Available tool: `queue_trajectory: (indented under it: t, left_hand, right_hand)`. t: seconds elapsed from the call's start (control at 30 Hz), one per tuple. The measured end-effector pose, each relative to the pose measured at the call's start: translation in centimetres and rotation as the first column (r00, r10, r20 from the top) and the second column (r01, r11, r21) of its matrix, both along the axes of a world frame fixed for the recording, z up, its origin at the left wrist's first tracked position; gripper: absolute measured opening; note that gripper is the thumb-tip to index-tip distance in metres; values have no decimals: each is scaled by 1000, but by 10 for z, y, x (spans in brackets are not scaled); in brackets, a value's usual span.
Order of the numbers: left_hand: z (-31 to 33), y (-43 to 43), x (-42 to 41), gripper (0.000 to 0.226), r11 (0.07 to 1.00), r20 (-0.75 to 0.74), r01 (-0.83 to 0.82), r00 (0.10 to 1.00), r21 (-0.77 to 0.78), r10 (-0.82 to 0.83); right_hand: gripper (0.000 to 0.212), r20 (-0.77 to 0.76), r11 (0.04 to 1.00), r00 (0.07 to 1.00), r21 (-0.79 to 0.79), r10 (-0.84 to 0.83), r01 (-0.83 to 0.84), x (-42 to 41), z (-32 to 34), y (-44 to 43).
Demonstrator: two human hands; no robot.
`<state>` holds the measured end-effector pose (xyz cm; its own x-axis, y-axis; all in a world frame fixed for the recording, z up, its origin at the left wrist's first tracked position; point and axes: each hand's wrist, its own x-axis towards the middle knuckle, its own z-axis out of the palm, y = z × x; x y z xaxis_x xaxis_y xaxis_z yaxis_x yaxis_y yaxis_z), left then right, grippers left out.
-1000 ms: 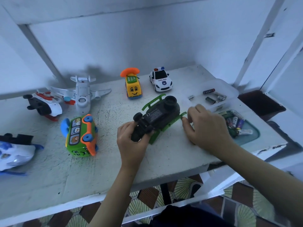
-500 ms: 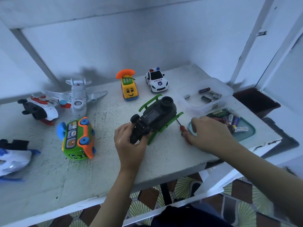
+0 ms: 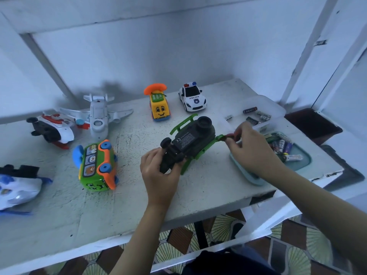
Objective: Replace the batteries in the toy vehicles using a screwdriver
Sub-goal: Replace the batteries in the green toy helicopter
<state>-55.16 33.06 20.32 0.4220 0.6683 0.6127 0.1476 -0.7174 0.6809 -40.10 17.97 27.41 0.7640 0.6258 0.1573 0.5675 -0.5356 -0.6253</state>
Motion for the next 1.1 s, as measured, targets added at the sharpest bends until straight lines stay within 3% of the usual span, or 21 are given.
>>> queue_trajectory:
  t: [0.17, 0.3, 0.4, 0.6, 0.77, 1.1]
  left_hand:
    - [1, 1, -2, 36, 1000, 7, -12, 1000, -27, 12]
    - [3, -1, -2, 43, 1000, 16, -5, 1000, -22, 5]
    - [3, -1, -1, 45, 1000, 29, 1, 1000, -18, -1]
    - [3, 1, -1, 44, 1000, 45, 10, 999, 1, -10]
    - [3, 2, -1, 46, 1000, 41, 5, 999, 8, -6]
    - [3, 2, -1, 45, 1000, 56, 12, 998, 27, -14]
  right_hand:
    - [14, -91, 895, 995, 440, -35, 72, 4, 10, 7]
    - [19, 154, 783, 987, 619, -44, -62, 2, 31, 12]
    - [21, 206, 712, 977, 679, 48, -179, -10, 47, 17]
    - [24, 266, 701, 924, 602, 275, -382, -37, 58, 23]
    - [25, 372, 720, 879, 516, 299, -464, -43, 60, 30]
    - [23, 371, 729, 864, 476, 341, -492, -44, 61, 31]
